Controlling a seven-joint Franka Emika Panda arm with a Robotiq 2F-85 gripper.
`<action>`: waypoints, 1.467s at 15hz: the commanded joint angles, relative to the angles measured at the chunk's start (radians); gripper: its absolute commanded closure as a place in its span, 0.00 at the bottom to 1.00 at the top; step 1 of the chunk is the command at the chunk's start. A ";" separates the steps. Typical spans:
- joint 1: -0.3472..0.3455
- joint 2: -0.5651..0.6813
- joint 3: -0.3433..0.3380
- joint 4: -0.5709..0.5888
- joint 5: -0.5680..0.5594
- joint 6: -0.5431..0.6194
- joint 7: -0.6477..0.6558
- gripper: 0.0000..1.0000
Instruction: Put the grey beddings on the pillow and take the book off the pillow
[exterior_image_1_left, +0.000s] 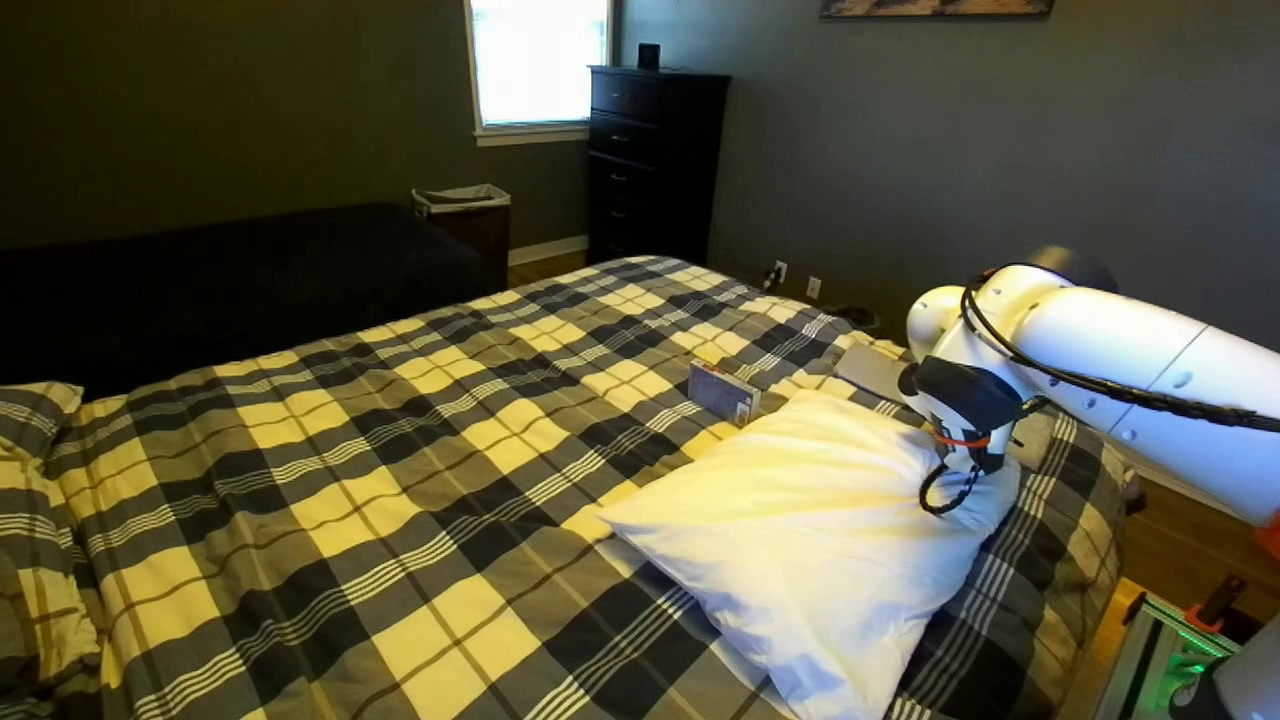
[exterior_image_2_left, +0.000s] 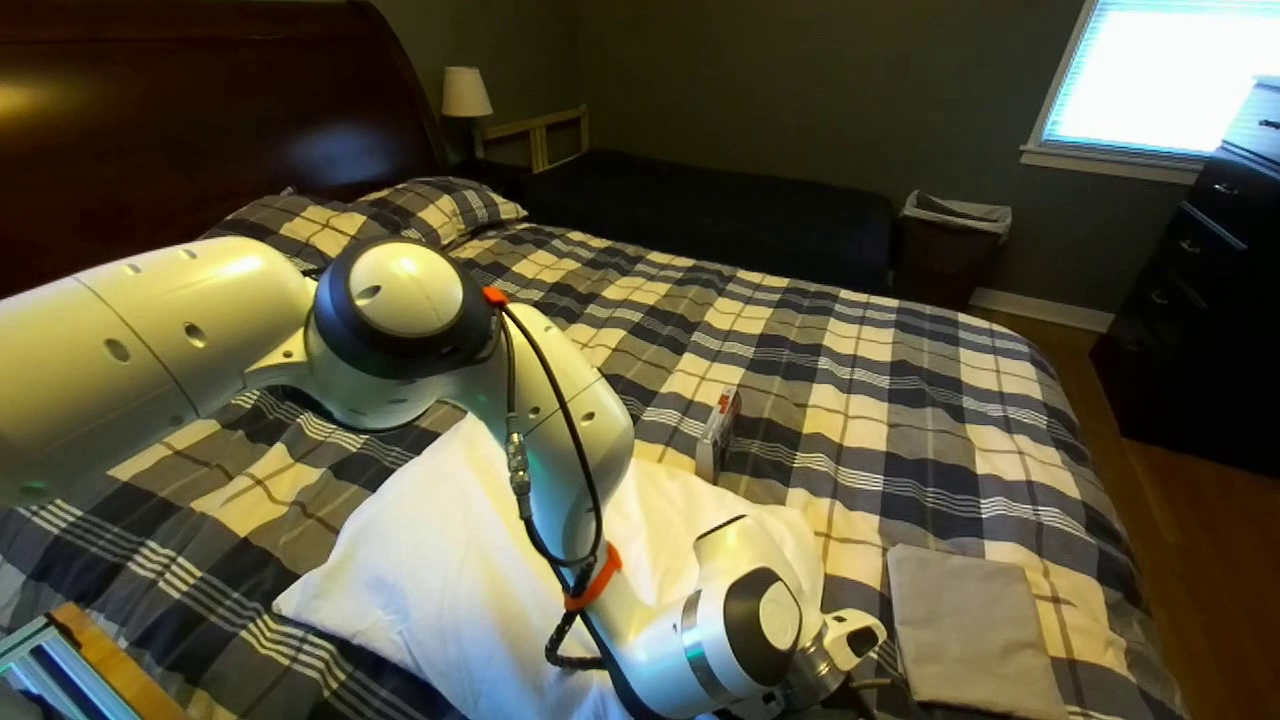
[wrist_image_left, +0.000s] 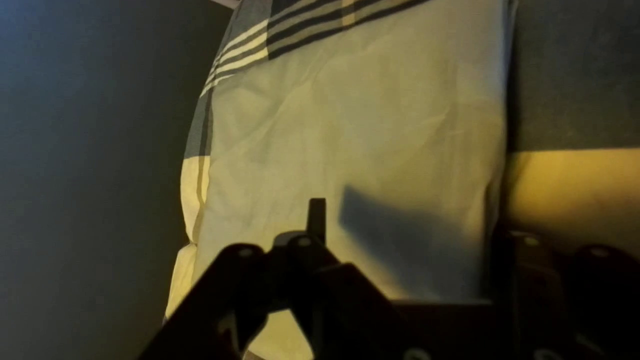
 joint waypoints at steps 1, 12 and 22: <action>0.005 0.018 -0.003 0.001 0.035 0.018 -0.008 0.62; 0.013 -0.124 0.018 -0.105 0.028 0.021 -0.067 0.98; 0.049 -0.434 0.022 -0.299 0.017 0.019 -0.125 0.98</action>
